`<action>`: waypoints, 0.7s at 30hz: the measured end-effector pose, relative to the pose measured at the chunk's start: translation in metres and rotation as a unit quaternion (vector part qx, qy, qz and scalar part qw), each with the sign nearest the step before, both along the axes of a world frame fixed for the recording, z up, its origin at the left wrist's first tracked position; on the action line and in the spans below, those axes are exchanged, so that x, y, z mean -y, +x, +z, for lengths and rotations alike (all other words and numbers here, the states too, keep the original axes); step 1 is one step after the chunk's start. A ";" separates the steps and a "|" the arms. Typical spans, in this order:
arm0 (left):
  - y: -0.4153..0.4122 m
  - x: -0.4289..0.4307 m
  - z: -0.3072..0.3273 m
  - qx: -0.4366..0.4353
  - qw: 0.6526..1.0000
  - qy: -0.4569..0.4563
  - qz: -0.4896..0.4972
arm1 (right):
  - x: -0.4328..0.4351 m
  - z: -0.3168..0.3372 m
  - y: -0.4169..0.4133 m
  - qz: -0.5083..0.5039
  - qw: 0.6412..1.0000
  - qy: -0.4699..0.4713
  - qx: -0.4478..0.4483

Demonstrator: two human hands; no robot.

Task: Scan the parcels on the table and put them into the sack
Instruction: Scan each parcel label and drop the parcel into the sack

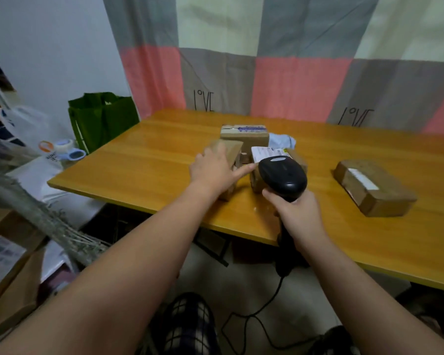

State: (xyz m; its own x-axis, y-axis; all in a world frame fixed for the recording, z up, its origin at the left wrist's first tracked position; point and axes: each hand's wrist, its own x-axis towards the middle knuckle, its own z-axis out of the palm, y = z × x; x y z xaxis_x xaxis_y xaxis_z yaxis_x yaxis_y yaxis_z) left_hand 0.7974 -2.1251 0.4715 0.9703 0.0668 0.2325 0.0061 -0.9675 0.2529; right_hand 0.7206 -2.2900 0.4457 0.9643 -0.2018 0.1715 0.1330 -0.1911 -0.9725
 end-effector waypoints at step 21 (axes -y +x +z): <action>-0.069 -0.105 -0.046 -0.042 0.845 -0.533 0.007 | -0.052 0.001 -0.032 0.143 0.987 0.061 -0.030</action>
